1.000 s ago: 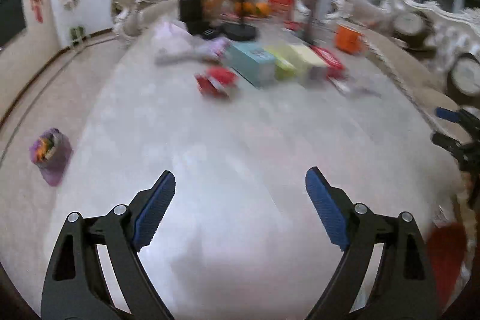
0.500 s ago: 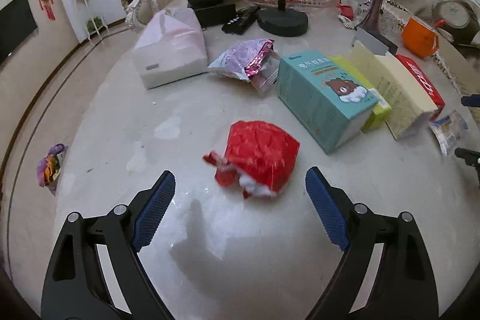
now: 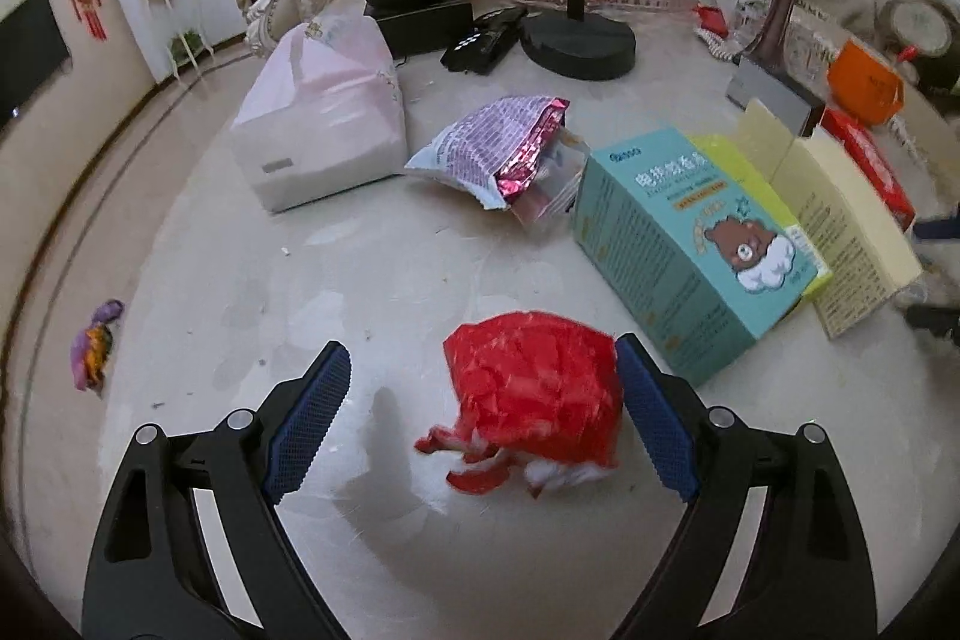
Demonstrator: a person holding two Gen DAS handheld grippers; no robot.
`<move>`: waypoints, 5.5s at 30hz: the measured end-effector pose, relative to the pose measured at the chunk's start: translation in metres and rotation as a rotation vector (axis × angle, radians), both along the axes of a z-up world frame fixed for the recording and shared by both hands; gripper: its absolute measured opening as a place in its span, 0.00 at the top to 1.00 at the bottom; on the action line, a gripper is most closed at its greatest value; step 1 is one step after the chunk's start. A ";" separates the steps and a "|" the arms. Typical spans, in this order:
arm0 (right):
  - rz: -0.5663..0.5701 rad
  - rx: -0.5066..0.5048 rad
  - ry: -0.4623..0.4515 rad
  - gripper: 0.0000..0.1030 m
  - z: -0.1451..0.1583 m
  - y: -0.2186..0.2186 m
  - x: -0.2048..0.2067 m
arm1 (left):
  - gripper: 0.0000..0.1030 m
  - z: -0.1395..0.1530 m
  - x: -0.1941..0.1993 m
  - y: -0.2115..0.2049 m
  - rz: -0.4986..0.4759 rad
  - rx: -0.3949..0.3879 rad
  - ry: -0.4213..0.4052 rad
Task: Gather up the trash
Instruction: 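Grasp red wrapper with left gripper while right gripper grasps clear-wrapped bread bag, then carry red wrapper and bread bag over the wastebasket and open both grippers, then grasp teal mosquito-liquid box with left gripper while right gripper grasps pale yellow box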
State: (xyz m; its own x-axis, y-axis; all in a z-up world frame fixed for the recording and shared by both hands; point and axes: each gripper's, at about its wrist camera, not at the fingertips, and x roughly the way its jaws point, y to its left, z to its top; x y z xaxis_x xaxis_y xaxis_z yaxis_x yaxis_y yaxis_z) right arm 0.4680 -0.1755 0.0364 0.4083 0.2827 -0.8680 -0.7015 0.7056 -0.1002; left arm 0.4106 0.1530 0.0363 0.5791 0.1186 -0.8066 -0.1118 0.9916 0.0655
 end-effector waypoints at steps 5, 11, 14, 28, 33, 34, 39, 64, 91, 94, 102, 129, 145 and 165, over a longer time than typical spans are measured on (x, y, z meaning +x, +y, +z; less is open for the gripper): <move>-0.061 0.066 0.024 0.28 -0.001 -0.008 -0.004 | 0.33 -0.003 0.002 0.000 -0.006 -0.014 0.009; -0.152 0.101 0.022 0.67 0.006 -0.013 -0.016 | 0.58 -0.004 -0.004 -0.008 -0.044 -0.012 0.019; -0.195 0.114 0.001 0.70 0.008 -0.017 -0.026 | 0.59 0.000 -0.016 -0.006 -0.034 -0.032 -0.001; -0.208 0.368 0.009 0.71 0.020 -0.033 -0.139 | 0.59 0.029 -0.147 -0.034 -0.139 -0.130 -0.127; -0.174 0.438 0.026 0.71 0.022 -0.036 -0.204 | 0.59 0.030 -0.215 -0.060 -0.214 -0.175 -0.140; -0.170 0.454 0.030 0.71 0.023 -0.037 -0.216 | 0.59 0.030 -0.227 -0.065 -0.228 -0.180 -0.142; -0.140 0.543 0.038 0.71 0.030 -0.042 -0.299 | 0.59 0.031 -0.308 -0.094 -0.305 -0.222 -0.150; -0.334 0.301 0.337 0.71 -0.163 -0.019 -0.386 | 0.53 -0.173 -0.392 -0.178 -0.360 -0.263 0.350; -0.411 0.413 -0.162 0.28 -0.032 -0.053 -0.434 | 0.34 -0.051 -0.418 -0.121 -0.218 -0.256 0.062; -0.408 0.480 -0.266 0.20 0.013 -0.062 -0.421 | 0.26 0.005 -0.409 -0.110 -0.193 -0.178 -0.098; -0.383 0.754 -0.280 0.19 0.078 -0.082 -0.339 | 0.21 0.067 -0.312 -0.087 -0.152 -0.223 -0.236; -0.366 0.331 -0.203 0.17 0.030 0.069 -0.062 | 0.21 0.017 0.014 -0.056 0.182 -0.262 -0.105; -0.451 0.247 -0.135 0.30 0.006 0.081 -0.009 | 0.24 0.002 0.041 -0.050 0.149 -0.252 -0.057; -0.440 0.382 -0.129 0.56 0.030 0.048 -0.076 | 0.52 0.032 -0.038 -0.053 0.069 -0.241 -0.152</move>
